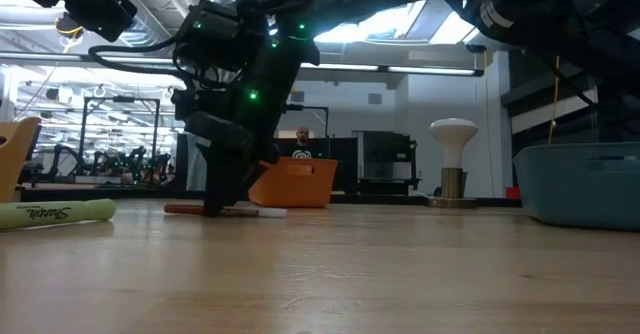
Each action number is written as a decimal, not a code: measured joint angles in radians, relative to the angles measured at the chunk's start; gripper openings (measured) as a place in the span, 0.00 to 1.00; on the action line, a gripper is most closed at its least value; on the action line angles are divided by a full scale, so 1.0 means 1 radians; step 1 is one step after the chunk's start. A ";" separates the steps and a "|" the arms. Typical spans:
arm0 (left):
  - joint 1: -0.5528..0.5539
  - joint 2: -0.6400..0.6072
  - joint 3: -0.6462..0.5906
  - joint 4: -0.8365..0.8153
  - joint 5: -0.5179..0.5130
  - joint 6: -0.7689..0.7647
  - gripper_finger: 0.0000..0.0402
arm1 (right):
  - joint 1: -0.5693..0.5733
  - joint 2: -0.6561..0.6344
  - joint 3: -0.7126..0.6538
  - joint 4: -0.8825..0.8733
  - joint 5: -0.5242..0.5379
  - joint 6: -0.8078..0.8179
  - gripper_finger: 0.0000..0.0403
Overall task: Pick & Place Markers
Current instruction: Put the brown marker pen into the yellow bin
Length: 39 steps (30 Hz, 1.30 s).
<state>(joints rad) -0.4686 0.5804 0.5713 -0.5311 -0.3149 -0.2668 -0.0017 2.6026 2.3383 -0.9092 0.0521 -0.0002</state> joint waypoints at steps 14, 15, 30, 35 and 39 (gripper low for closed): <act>0.000 0.000 0.000 0.000 -0.006 -0.007 0.36 | 0.001 0.000 -0.002 0.003 0.001 0.062 0.11; 0.000 0.000 0.000 0.000 -0.006 -0.007 0.36 | 0.001 0.000 -0.002 0.003 0.000 0.073 0.09; 0.000 -0.049 0.079 -0.020 0.071 -0.044 0.36 | -0.014 -0.029 0.013 -0.063 -0.203 0.059 0.10; 0.000 -0.095 0.080 -0.045 0.062 -0.082 0.36 | -0.014 -0.059 0.012 -0.184 -0.221 0.045 0.09; 0.000 -0.108 0.076 -0.089 0.019 -0.115 0.36 | -0.013 -0.076 0.011 -0.267 -0.220 0.045 0.10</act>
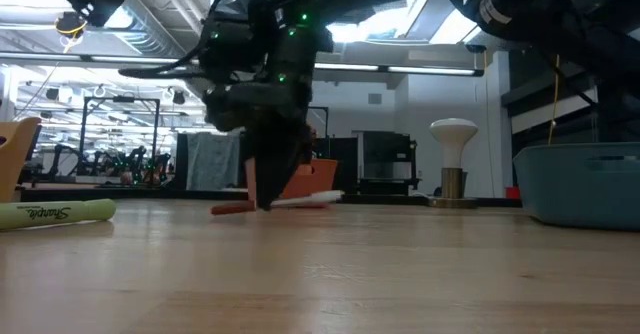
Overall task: Pick & Place Markers
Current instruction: Put the brown marker pen into the yellow bin
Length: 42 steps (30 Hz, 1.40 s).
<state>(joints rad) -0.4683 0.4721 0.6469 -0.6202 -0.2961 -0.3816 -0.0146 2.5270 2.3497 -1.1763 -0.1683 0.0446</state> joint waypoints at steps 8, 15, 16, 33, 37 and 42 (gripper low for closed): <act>0.000 0.000 -0.106 -0.015 0.028 -0.057 0.36 | 0.006 -0.064 0.001 -0.066 -0.003 0.008 0.09; 0.000 0.001 -0.192 -0.006 0.075 -0.079 0.36 | 0.005 -0.117 0.003 -0.011 0.017 0.030 0.10; 0.000 0.001 -0.204 -0.003 0.068 -0.079 0.36 | 0.005 -0.119 0.003 0.001 0.017 0.032 0.09; 0.000 0.030 -0.282 0.129 -0.113 0.008 0.36 | 0.005 -0.120 0.004 0.218 0.009 0.027 0.10; 0.005 0.068 -0.282 0.134 -0.139 0.011 0.36 | 0.006 -0.120 0.004 0.260 0.008 0.026 0.11; 0.043 0.128 -0.282 0.182 -0.163 0.017 0.36 | 0.007 -0.120 0.004 0.292 0.007 0.025 0.11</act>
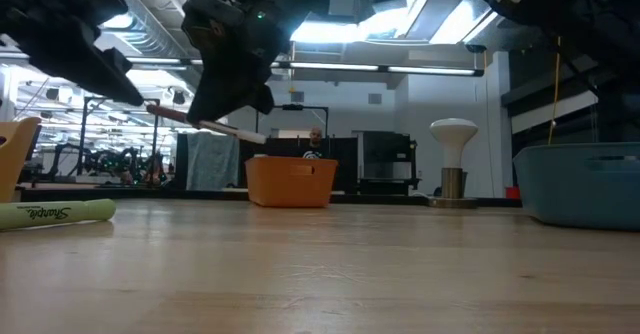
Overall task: Pick & Place Markers
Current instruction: Put the brown marker pen into the yellow bin
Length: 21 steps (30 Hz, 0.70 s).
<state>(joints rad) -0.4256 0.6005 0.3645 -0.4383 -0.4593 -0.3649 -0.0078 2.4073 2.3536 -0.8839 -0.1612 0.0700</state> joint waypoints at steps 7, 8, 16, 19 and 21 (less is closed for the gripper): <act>0.064 0.044 0.000 0.081 0.051 0.067 0.36 | 0.004 0.000 0.000 0.005 0.000 -0.015 0.11; 0.073 0.049 0.000 0.089 0.065 0.074 0.36 | 0.006 0.000 0.000 0.007 0.000 -0.017 0.11; 0.126 0.117 0.000 0.144 0.112 0.108 0.36 | 0.009 0.000 0.000 0.059 0.000 -0.031 0.11; 0.133 0.133 0.000 0.187 0.118 0.133 0.36 | 0.009 0.000 0.000 0.059 0.000 -0.031 0.11; 0.134 0.136 0.000 0.202 0.131 0.145 0.36 | 0.009 0.000 0.000 0.063 0.000 -0.031 0.11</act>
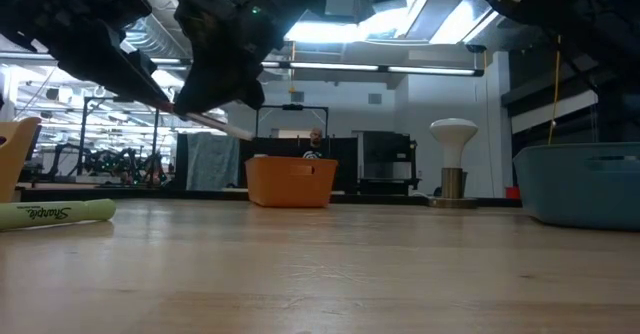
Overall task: Pick & Place Markers
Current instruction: Put the brown marker pen into the yellow bin
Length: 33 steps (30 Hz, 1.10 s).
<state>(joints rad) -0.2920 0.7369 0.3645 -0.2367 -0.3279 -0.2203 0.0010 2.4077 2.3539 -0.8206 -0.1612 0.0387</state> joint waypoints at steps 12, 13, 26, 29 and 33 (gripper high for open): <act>0.000 0.003 0.000 -0.006 0.007 -0.018 0.25 | 0.000 0.000 0.000 0.023 -0.003 -0.002 0.11; 0.000 0.003 0.000 -0.006 0.007 -0.018 0.22 | 0.000 0.000 0.000 0.023 -0.003 -0.002 0.11; 0.000 0.003 0.000 -0.008 0.009 -0.044 0.08 | 0.001 0.001 0.000 0.026 -0.005 -0.010 0.12; 0.000 0.003 0.000 -0.009 0.020 -0.047 0.08 | 0.001 0.001 0.000 0.029 -0.005 -0.017 0.12; 0.000 0.003 0.000 -0.007 0.044 -0.048 0.08 | 0.002 0.002 0.000 0.030 -0.020 -0.004 0.13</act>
<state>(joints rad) -0.2920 0.7395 0.3645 -0.2437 -0.2840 -0.2682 0.0025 2.4092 2.3543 -0.7907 -0.1815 0.0350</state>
